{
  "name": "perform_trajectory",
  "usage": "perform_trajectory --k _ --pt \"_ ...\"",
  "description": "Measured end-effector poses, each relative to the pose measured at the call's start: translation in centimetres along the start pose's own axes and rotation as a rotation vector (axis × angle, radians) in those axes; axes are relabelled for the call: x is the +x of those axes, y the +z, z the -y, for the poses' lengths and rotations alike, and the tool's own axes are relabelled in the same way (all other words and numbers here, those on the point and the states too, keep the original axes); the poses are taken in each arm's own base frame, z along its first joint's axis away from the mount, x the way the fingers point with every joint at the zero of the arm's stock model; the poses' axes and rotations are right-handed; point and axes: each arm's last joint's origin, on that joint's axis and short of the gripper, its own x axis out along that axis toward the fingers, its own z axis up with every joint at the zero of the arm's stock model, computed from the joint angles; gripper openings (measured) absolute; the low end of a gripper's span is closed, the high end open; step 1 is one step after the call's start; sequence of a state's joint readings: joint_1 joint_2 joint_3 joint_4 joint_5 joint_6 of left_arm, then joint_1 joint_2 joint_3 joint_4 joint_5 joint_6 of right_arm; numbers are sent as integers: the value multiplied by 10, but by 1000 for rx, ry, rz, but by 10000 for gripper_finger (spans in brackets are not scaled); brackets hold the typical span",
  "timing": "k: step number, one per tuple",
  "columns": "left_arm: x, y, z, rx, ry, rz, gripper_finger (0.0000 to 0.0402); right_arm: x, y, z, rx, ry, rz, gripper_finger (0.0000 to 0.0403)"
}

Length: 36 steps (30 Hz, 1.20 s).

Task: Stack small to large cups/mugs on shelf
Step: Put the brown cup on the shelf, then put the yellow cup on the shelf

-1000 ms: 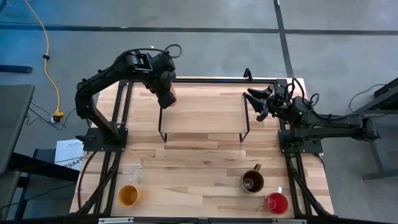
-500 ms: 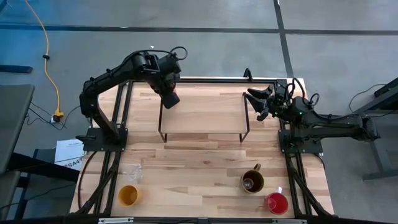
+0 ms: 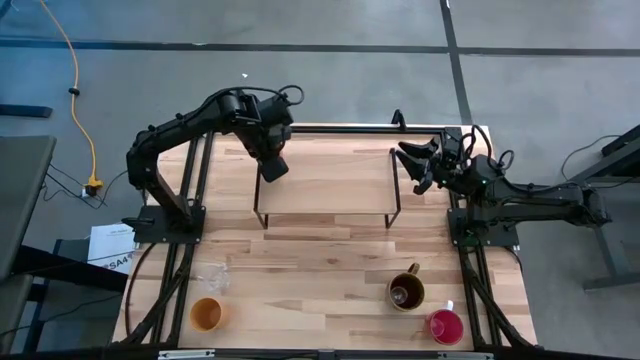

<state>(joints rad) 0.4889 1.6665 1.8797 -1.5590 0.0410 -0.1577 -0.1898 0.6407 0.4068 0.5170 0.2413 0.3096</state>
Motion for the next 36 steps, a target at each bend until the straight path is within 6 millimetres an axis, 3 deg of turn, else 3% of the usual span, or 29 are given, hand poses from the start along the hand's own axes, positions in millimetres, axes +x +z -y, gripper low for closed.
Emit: perform_trajectory --k 11,25,30,36 --pt "-5 1 -1 -10 11 6 58 0 1 0 -2 2 7 167" --pt "-7 0 0 -8 -4 18 238 0 1 0 -2 2 6 167" --pt "-18 -7 0 -6 -29 48 268 0 1 0 -2 1 6 167" --pt "-43 -23 -1 -16 -63 126 275 0 0 0 -3 1 5 167"
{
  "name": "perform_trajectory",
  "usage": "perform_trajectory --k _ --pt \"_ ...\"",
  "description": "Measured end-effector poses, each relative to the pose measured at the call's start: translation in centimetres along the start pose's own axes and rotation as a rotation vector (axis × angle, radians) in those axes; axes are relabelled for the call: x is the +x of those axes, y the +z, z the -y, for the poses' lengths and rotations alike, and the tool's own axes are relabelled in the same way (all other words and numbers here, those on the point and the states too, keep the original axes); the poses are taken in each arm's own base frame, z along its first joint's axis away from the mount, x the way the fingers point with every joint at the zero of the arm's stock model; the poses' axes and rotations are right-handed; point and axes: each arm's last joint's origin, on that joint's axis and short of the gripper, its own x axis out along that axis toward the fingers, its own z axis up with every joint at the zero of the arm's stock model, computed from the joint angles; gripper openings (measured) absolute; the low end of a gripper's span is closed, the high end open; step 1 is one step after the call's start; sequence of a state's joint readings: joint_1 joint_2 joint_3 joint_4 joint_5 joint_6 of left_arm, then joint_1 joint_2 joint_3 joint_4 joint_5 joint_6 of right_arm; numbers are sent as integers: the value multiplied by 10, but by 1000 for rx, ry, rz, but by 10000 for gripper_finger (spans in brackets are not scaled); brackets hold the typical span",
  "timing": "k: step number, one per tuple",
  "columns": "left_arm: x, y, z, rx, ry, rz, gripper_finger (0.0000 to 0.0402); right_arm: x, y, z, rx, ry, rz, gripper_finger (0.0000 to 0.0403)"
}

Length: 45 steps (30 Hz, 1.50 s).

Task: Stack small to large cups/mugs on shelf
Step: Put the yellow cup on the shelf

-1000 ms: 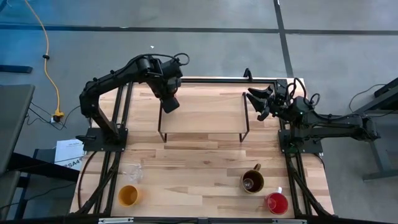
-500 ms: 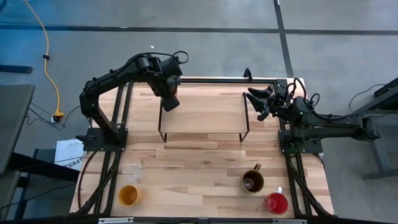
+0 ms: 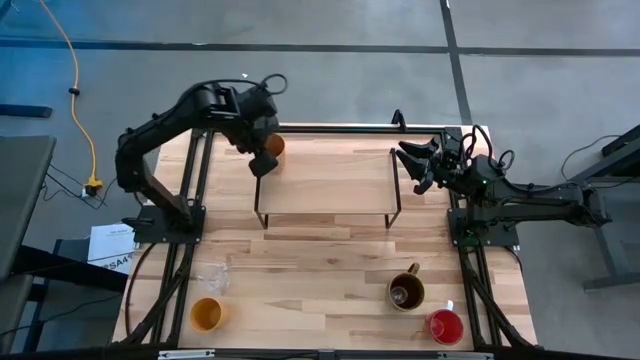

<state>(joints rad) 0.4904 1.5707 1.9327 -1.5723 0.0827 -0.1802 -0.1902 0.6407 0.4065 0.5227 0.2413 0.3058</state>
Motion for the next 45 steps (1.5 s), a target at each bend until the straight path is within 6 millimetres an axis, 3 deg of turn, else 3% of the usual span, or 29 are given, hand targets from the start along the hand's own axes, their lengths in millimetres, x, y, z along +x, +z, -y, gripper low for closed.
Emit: perform_trajectory --k 5,9,13,16,20,26,31,35,39,45 --pt "-43 -3 3 42 -36 182 264 0 0 0 0 0 -1 167" --pt "-87 -2 7 113 -72 463 248 0 1 0 3 4 12 167" --pt "-128 -8 10 167 -123 768 231 -1 11 -3 28 35 109 167" --pt "-148 -14 12 201 -178 932 218 -2 21 -6 56 55 217 167" --pt "-152 -20 13 257 -270 1060 203 0 34 -10 22 41 256 167" --pt "-126 -24 13 247 -469 1277 184 9 46 -16 -49 8 211 167" --pt "-124 -52 8 220 -680 1607 171 16 48 -18 -65 -6 155 167" --pt "-130 -77 2 190 -707 1830 163 21 46 -19 -72 -12 131 167" --pt "-135 -92 -1 169 -692 1868 161 23 43 -18 -76 -16 118 167" --pt "-135 -93 -1 146 -740 1842 161 23 42 -18 -90 -18 109 167"
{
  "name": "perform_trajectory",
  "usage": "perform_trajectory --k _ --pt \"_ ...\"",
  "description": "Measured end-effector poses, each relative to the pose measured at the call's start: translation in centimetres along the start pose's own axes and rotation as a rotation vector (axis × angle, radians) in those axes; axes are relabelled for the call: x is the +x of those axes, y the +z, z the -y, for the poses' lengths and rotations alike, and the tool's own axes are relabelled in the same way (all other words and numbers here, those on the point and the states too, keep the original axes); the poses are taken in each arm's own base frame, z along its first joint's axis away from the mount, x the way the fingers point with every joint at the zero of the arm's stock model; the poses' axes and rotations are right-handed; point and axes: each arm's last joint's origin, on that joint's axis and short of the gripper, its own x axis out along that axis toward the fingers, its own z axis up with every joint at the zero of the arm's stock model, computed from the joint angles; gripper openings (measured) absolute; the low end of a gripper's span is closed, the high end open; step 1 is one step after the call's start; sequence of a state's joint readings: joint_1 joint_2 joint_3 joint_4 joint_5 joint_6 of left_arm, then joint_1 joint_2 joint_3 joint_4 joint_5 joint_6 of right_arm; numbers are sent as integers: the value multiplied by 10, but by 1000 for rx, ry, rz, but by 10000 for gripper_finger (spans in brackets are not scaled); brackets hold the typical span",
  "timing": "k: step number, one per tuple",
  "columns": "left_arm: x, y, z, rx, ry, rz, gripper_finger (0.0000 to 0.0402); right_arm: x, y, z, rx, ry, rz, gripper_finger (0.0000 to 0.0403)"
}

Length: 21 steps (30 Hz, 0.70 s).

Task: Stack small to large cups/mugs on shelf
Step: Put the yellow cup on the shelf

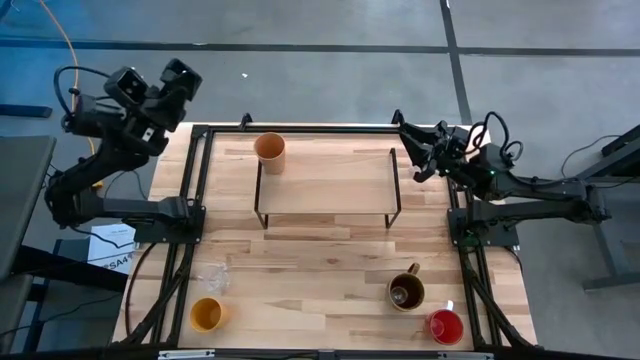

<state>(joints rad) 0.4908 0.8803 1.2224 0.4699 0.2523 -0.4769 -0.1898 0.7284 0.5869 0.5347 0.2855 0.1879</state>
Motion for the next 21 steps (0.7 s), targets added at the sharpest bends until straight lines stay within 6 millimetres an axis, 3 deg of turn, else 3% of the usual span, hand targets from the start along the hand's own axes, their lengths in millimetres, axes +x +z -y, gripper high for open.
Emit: perform_trajectory --k 12,15,21 --pt "-2 -12 4 -129 -232 -233 161 0 0 0 -1 0 0 167" --pt "-3 -22 1 -279 -196 -348 161 0 0 0 -10 0 1 167" --pt "-1 -31 -7 -315 -101 -373 161 0 0 0 -5 0 1 167"
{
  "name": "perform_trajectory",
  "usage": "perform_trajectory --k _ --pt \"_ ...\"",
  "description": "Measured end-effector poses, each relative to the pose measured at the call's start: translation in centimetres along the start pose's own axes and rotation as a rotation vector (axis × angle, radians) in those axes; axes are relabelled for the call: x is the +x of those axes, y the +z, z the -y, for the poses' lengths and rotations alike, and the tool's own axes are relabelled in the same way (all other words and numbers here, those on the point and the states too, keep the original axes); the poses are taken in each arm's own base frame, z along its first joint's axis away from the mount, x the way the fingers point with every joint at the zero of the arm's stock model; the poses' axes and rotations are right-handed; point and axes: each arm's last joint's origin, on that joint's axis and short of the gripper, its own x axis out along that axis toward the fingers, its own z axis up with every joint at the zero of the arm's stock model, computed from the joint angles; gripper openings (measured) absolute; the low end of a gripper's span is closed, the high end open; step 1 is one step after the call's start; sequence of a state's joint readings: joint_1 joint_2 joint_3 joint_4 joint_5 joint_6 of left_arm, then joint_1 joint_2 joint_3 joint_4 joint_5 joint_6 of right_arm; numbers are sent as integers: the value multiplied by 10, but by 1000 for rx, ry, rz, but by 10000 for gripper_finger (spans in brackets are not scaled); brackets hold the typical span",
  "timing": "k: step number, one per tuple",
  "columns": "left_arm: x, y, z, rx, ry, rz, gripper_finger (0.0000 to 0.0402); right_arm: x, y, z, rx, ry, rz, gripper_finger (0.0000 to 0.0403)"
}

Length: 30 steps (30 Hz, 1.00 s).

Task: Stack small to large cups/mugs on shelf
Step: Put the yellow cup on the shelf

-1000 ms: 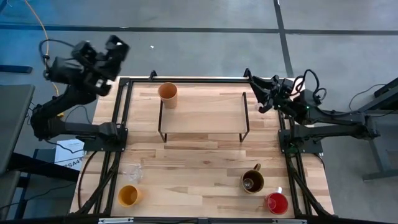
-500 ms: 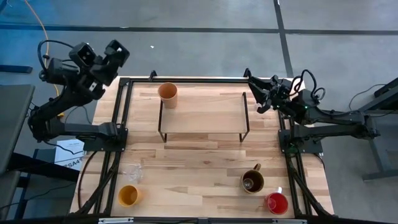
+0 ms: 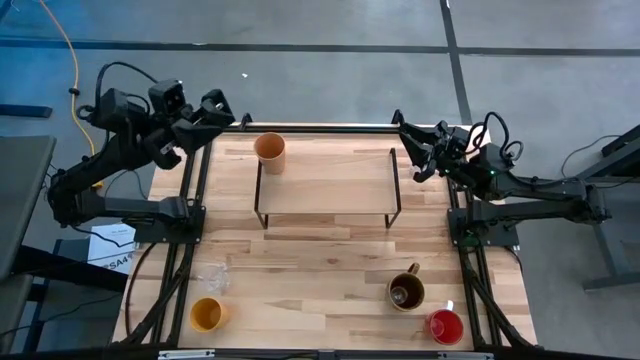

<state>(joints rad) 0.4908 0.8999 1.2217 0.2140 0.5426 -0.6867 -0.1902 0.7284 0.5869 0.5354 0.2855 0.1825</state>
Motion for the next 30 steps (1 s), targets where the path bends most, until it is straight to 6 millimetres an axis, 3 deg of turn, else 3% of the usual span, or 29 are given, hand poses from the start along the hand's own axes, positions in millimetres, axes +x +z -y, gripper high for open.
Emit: perform_trajectory --k 14,19,24,26,30 --pt "0 0 0 -41 13 -12 161 0 0 0 0 -14 2 167" --pt "0 -4 -6 -178 114 6 161 0 0 1 0 -19 3 167" --pt "0 -4 -4 -131 116 12 158 0 0 1 0 -19 3 167" --pt "2 -9 -3 -62 125 -22 135 0 0 1 0 -19 3 167" --pt "2 -30 -4 92 242 -178 24 0 0 1 0 -19 4 167"
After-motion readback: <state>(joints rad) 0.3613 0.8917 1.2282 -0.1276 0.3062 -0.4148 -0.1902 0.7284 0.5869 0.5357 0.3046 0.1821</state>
